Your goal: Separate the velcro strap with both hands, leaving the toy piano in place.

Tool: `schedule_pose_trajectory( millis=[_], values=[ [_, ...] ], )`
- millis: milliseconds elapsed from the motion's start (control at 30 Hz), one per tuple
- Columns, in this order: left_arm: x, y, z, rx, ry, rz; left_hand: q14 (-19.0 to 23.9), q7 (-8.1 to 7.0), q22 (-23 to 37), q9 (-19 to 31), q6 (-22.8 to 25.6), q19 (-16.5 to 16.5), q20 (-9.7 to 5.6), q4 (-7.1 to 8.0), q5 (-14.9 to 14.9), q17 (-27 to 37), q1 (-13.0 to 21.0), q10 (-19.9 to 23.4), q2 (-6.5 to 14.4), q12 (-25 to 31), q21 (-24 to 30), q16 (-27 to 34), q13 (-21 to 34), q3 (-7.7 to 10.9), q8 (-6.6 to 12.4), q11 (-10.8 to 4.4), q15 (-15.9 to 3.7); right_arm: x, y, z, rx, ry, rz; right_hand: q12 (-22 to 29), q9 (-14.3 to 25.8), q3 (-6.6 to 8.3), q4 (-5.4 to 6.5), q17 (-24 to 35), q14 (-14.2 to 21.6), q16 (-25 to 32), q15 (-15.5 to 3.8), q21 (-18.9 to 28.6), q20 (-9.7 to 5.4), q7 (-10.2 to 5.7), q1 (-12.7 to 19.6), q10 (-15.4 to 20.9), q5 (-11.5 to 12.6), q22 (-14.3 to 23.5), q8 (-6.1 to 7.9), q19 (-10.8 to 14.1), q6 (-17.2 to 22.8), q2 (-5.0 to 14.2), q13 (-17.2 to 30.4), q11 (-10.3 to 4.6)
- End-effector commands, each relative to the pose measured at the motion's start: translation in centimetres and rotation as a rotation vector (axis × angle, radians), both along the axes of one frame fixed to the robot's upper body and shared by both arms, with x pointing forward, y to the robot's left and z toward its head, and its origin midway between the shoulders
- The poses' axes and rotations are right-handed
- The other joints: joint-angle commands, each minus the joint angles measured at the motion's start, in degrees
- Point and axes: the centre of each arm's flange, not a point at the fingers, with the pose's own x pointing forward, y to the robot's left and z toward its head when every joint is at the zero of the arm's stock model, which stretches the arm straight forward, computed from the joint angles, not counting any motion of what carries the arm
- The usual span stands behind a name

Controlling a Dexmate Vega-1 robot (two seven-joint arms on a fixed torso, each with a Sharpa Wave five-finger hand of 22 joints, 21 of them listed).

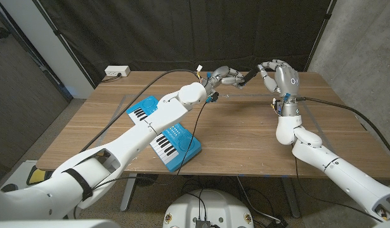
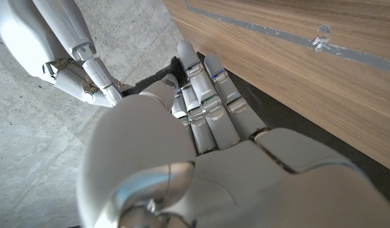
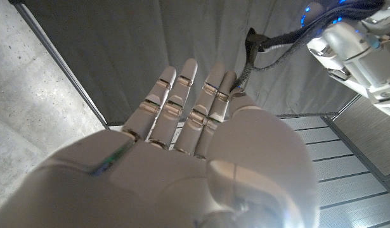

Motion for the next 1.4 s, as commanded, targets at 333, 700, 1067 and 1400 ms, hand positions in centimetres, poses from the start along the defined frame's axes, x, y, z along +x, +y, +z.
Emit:
schedule_pose_trajectory(
  millis=[333, 700, 1067, 1400],
  values=[
    [0.1, -0.1, -0.1, 0.024, -0.034, 0.041, -0.5, 1.91, 0.2, 0.1, 1.2, -0.8, -0.83, 0.02, 0.4, 0.1, 0.2, 0.5, 0.1, -0.5, 0.4, 0.2, 0.3, 0.43, -0.17, -0.63, -0.2, -0.7, 0.0, 0.6, 0.025, 0.048, 0.039, 2.2, 9.1, 3.4, -0.68, 1.7, 4.0, 1.5, -7.37, 2.1, -4.41, 0.14, -0.2, 2.2, 5.7, -0.2, 7.24, 4.0, 0.2, -1.77, 5.1, -0.46],
    [1.0, 0.3, -0.4, 0.035, -0.125, 0.006, -1.1, 1.43, 0.2, -0.1, 1.2, -1.3, -1.06, 0.17, 0.4, 0.1, 0.0, 0.0, 0.1, -0.8, 0.3, 0.0, 0.5, 0.44, -0.36, -1.18, -0.61, -0.3, -1.3, 1.5, 0.135, 0.25, 0.277, 3.2, 13.3, 4.51, -0.75, 2.5, 4.1, 1.4, -7.29, 1.9, -4.71, 0.95, -0.9, 2.5, 8.0, -0.3, 10.31, 3.0, -0.3, -2.11, 7.9, 0.01],
    [1.0, 0.9, -0.4, 0.013, -0.194, -0.045, -1.6, 0.91, 0.2, -0.2, 1.2, -1.6, -1.57, 0.48, 0.4, 0.2, -0.4, 0.0, 0.1, -0.9, 0.3, -0.1, 0.6, 0.36, -0.56, -1.74, -1.31, 0.1, -2.2, 1.8, 0.246, 0.358, 0.439, 4.0, 15.8, 5.27, -0.74, 3.0, 4.4, 1.4, -7.21, 2.1, -4.57, 1.45, -1.5, 3.0, 9.5, -0.4, 12.02, 3.0, -0.6, -2.3, 9.6, 0.78],
    [0.4, 1.6, 0.0, -0.033, -0.265, -0.094, -1.7, 0.44, 0.1, -0.5, 1.3, -1.8, -1.82, 0.67, 0.5, 0.3, -0.7, -0.2, 0.2, -1.1, 0.3, -0.1, 0.8, 0.34, -0.74, -2.13, -1.61, 0.5, -2.6, 1.5, 0.313, 0.424, 0.495, 4.6, 17.8, 5.98, -0.88, 3.5, 5.0, 1.6, -7.19, 2.4, -4.35, 1.73, -1.9, 2.9, 10.8, -0.4, 13.25, 3.4, -1.1, -2.42, 11.1, 1.1]
  ],
)
